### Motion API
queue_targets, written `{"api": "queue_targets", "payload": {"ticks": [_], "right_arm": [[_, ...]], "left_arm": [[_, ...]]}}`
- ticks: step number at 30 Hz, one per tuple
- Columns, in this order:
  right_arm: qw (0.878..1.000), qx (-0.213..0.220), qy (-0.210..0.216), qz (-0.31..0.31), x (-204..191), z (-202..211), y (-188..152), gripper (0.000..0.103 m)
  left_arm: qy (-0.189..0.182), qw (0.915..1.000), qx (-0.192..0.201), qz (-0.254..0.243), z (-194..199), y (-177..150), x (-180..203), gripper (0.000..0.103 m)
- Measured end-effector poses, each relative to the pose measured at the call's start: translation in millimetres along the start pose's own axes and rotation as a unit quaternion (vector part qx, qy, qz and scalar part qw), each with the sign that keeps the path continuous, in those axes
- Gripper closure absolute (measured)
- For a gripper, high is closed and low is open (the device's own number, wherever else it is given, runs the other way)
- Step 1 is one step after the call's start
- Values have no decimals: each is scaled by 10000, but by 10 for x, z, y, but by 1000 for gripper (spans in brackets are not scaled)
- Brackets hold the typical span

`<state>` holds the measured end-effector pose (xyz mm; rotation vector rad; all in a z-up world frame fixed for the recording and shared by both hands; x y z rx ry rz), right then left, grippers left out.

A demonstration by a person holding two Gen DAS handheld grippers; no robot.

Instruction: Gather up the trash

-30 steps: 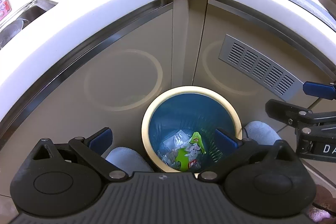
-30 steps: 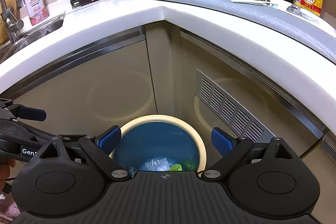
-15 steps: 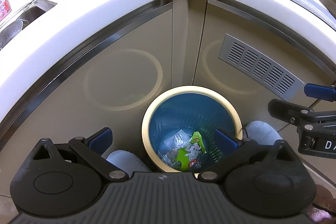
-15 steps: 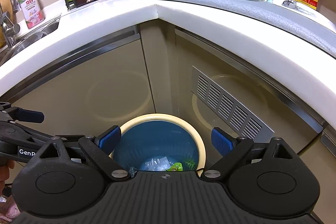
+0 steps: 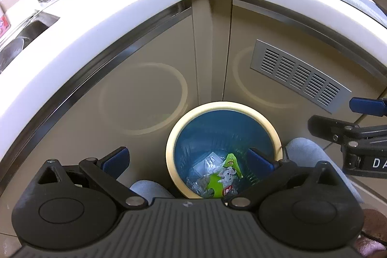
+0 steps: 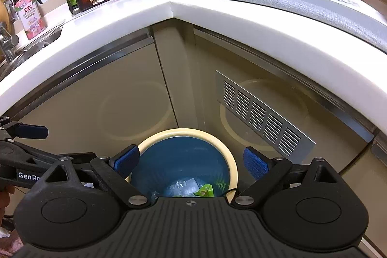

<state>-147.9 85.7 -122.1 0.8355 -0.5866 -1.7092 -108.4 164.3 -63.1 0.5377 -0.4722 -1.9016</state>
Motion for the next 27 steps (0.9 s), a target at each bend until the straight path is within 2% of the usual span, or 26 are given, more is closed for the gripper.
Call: {"api": "queue_targets", "payload": {"ticks": [3,8,18,23,27], "right_arm": [[10000,46,38,-16,27,9,16,9],[9991,391,108,83,50,108,104,9],[9913,1274,309,96,233,471,532,6],[9812,1925,61,122,431,682,875,3],[9693,2416,-442,129,684,747,1177,0]], "left_arm": [[57,9999,66,-52,18,49,7,0],[61,9997,248,-29,102,260,-20,0],[214,9956,908,-42,333,1003,-75,0],[150,9924,1211,-170,444,1400,6,0],[-38,9910,1326,-161,497,1761,91,0]]}}
Point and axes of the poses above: each gripper's, at about its wrist camera, not at the fingertips, and z roughly against the way its jaws point, x to its right, y to its top, the point moved 5 cm from there along -z, roughly the way its jaws point, and after that the axes turned 4 degrees about y, right-handed, at the moved point
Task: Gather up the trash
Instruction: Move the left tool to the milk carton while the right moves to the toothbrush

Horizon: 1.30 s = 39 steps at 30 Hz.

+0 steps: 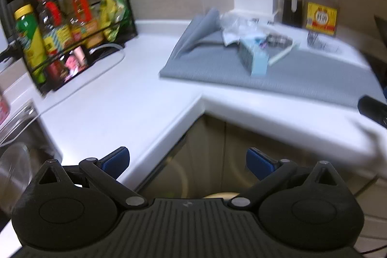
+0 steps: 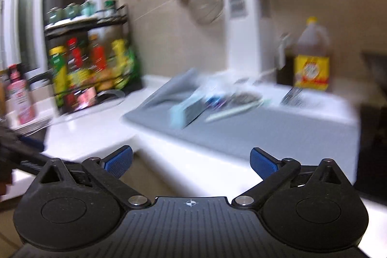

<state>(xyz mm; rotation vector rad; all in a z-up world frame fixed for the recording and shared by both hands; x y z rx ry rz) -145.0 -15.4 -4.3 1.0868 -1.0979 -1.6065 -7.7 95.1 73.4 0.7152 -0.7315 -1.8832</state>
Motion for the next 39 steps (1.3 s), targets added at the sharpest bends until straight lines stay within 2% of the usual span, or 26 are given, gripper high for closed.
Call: {"api": "queue_targets", "payload": {"ticks": [4,9,11,13,15,18,23,26,28,30,32,34,36,39], "right_arm": [[9970,375,-642,-194,359,-195,253,0],[9852,356,-1275,-1086,960,-589,438,0],[9786,240,-1351,-1532,1175,-761,471,0],[9731,178,-1174,-1976,1330,-923,478,0],[9700,58,-1113,-2162,1369,-1119,489,0],[9733,-217,-1066,-2022,1317,-1490,532,0],[9801,-553,-920,-1667,1203,-2118,643,0],[9777,-755,-935,-1725,1259,-2463,644,0],[9725,-1209,-1108,-1651,1298,-2668,550,0],[9760,-1379,-1370,-980,1248,-2727,509,0],[9695,-1588,-1763,-610,1319,-2702,450,0],[9658,-1449,-1964,-878,1487,-2579,429,0],[9668,-1309,-1926,-1051,1563,-2502,427,0],[9647,-1544,-2029,-660,1495,-2565,408,0]], "left_arm": [[-123,9998,179,51,-93,398,118,0],[-290,9994,165,91,-346,856,265,0],[-402,9990,118,169,-490,1038,327,0],[-466,9986,38,236,-664,1207,414,0],[-566,9982,-40,197,-858,1356,548,0],[-706,9971,-278,-34,-1192,1514,798,0],[-432,9970,-499,-415,-1639,1555,961,0],[-398,9963,-617,-440,-1797,1557,954,0],[-390,9958,-672,-478,-1879,1564,969,0],[-408,9951,-723,-534,-1964,1567,1009,0],[-432,9944,-772,-579,-2059,1568,1065,0],[-423,9937,-819,-639,-2157,1560,1131,0],[-411,9929,-857,-708,-2245,1547,1188,0],[-439,9939,-814,-594,-2318,1558,1202,0]]}}
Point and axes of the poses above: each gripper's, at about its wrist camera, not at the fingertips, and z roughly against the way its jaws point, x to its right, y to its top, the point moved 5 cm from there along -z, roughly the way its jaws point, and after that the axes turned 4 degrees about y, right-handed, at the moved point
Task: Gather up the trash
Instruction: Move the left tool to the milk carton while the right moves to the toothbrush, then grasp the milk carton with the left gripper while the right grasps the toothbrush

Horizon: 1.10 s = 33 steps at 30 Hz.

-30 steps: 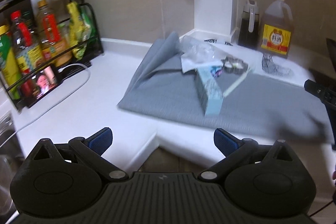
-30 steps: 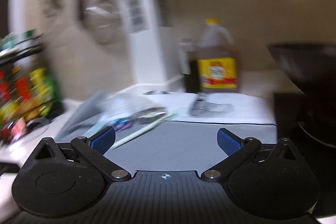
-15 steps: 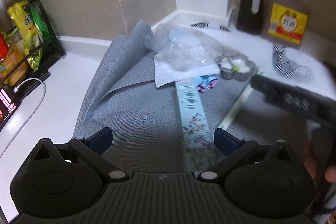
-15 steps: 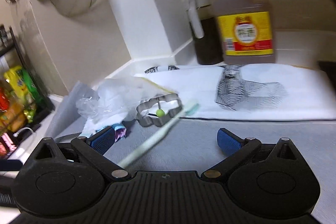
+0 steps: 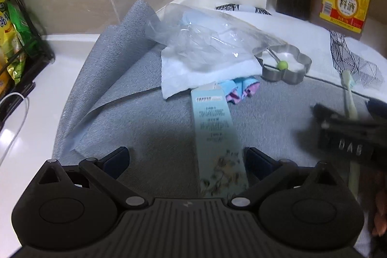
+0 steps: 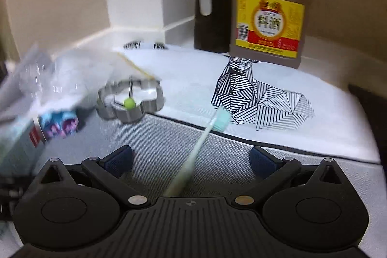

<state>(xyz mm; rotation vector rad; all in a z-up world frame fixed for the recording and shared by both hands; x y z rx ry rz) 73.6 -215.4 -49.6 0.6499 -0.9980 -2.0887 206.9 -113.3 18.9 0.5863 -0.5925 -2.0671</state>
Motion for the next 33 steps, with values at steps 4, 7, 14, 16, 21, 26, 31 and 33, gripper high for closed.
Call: {"api": "queue_targets", "payload": {"ticks": [4,7,14,16,21,26,31,33], "right_arm": [[10000,-28,-7,48,-11,-9,13,0],[10000,-36,1,49,-12,-3,12,0],[10000,-29,3,16,-13,-10,15,0],[10000,-26,6,10,-15,-7,14,0],[10000,-8,9,6,-13,1,9,0],[10000,0,1,19,-14,2,8,0],[10000,0,-32,11,-20,4,7,0],[10000,-3,-53,-16,-20,5,8,0]], "left_arm": [[-184,9991,105,361,-67,-10,-51,0],[-237,9987,184,419,-76,-8,-62,0],[-232,9986,239,410,-69,-20,-56,0],[-223,9986,238,407,-74,-17,-51,0],[-242,9986,238,404,-75,-23,-52,0],[-260,9986,219,410,-72,-21,-57,0],[-268,9985,168,438,-78,-13,-59,0],[-269,9985,167,457,-83,-11,-58,0]]}}
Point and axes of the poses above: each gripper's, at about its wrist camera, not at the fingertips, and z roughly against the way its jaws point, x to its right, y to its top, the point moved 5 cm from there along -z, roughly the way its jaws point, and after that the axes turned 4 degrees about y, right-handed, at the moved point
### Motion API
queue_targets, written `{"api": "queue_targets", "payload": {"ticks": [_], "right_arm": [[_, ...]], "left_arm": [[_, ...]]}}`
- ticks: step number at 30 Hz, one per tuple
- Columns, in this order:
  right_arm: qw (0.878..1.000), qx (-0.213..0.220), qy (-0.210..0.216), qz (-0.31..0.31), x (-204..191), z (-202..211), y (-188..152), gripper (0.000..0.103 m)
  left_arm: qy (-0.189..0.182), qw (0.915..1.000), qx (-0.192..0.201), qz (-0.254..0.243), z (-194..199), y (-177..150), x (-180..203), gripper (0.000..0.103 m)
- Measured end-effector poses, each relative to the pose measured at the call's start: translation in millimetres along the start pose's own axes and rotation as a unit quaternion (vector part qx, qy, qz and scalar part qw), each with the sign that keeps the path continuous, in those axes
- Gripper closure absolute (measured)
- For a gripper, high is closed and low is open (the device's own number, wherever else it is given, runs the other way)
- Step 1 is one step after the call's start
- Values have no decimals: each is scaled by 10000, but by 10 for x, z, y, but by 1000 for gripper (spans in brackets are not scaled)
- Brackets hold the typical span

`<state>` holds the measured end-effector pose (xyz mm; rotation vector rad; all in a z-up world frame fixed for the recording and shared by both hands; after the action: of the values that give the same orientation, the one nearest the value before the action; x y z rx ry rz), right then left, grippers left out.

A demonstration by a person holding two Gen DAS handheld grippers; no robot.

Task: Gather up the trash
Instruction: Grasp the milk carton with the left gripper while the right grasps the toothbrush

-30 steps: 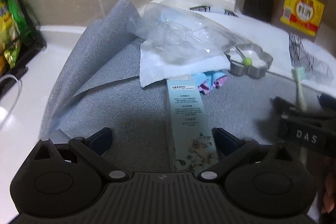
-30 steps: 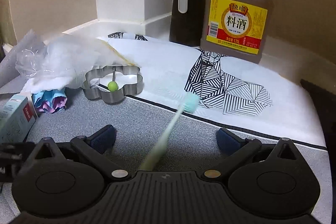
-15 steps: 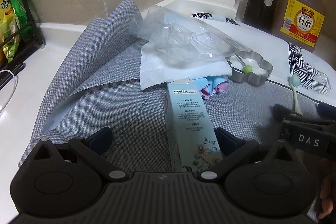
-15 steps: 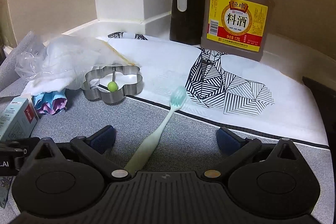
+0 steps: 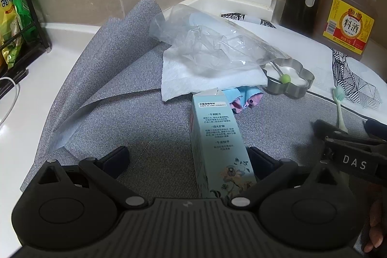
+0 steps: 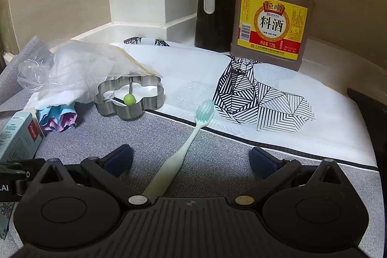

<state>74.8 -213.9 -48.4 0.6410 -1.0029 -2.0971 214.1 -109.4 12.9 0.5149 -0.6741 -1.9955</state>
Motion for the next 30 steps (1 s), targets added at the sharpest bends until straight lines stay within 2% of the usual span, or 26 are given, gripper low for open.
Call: {"api": "queue_targets", "payload": {"ticks": [7,17,18,19,20,21,22,23,25,27,30], "right_arm": [[10000,15,16,37,-11,5,-5,0],[10000,18,57,30,2,0,3,0],[10000,22,71,28,4,3,3,2],[9999,44,83,45,1,16,2,13],[9998,117,120,76,-6,43,3,22],[9996,196,155,122,-16,72,10,47],[9992,268,230,164,-31,96,14,72],[9986,311,368,204,-50,110,15,81],[9974,351,620,112,-50,124,27,91],[9944,479,929,-175,-8,157,49,94],[9897,856,1106,-318,16,267,104,94]], "left_arm": [[12,10000,33,-14,13,-24,11,0],[-56,9999,-127,-68,1,4,-1,0],[-52,9998,-154,-97,19,11,1,6],[-67,9999,-98,-54,66,24,-5,27],[-123,9999,-31,23,118,40,-19,40],[-216,9997,-17,129,161,56,-37,63],[-345,9990,-22,267,197,66,-59,71],[-433,9983,-9,377,227,71,-82,71],[-375,9986,120,367,296,80,-94,71],[-300,9988,325,203,382,68,-91,71],[-373,9979,469,230,533,30,-133,71]]}}
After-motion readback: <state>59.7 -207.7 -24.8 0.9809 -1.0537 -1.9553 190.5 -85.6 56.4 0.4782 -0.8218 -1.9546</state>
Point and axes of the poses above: each gripper's, at about its wrist camera, not at the fingertips, and z roughly against the way its jaws point, x to its right, y to its top, the point moved 5 cm from there along -z, roughly the way its jaws point, and after that the axes turned 4 degrees about y, right-handed, at the moved point
